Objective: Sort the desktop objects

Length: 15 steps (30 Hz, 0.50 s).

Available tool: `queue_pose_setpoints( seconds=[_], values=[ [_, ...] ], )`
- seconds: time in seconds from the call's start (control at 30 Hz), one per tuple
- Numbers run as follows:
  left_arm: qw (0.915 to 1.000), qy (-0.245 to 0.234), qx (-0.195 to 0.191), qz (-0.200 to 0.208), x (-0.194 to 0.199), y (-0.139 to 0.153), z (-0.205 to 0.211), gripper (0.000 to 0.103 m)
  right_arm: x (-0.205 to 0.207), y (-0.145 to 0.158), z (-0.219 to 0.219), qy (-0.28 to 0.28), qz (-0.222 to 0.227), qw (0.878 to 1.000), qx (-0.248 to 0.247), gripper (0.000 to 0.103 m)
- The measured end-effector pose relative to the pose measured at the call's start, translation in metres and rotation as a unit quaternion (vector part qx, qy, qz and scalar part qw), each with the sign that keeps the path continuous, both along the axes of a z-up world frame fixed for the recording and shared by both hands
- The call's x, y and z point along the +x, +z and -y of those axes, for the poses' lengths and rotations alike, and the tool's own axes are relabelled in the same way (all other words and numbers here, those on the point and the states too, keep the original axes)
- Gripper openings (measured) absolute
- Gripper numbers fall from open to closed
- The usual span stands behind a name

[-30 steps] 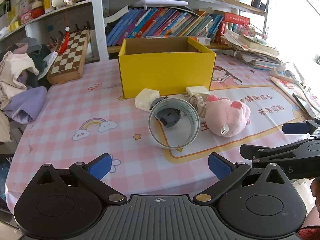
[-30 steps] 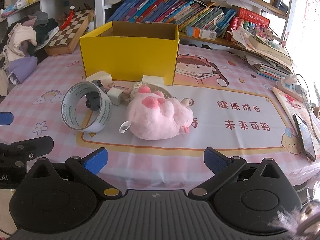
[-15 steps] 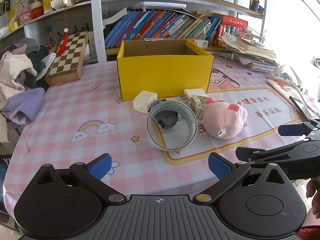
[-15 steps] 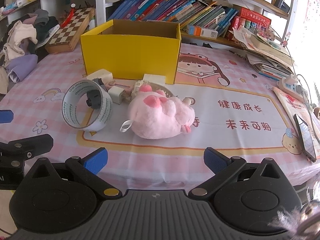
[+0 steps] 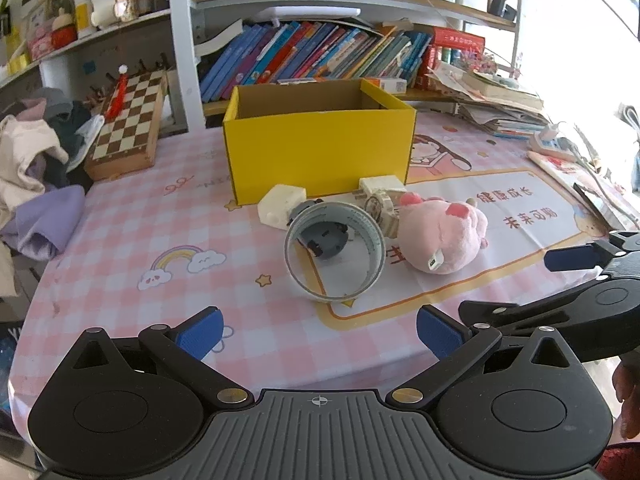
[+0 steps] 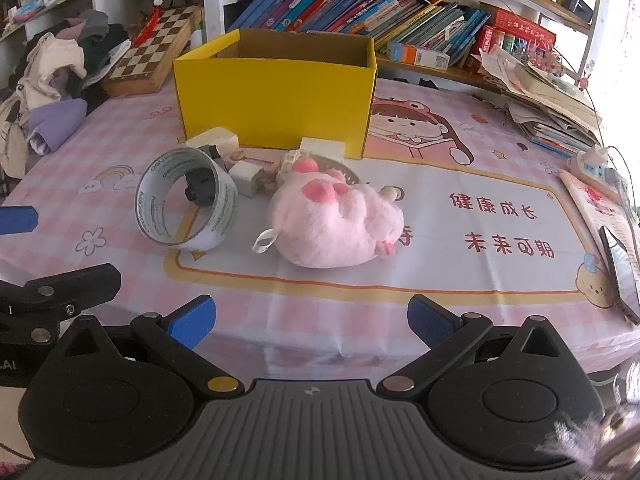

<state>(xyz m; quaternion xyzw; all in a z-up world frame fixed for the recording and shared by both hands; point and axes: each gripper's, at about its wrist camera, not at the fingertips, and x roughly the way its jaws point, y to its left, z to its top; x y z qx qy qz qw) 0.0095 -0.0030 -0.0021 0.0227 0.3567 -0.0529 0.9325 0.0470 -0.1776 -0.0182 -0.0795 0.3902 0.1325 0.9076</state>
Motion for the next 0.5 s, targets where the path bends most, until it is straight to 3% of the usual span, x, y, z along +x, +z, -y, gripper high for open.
queue_pose_setpoints(
  seconds=[0.5],
  values=[
    [0.9996,-0.017,-0.013,0.016,-0.0034,0.0035,0.0021,0.103,-0.0001,0.0017,0.0026,-0.004,0.003,1.000,0.000,0.103]
  ],
)
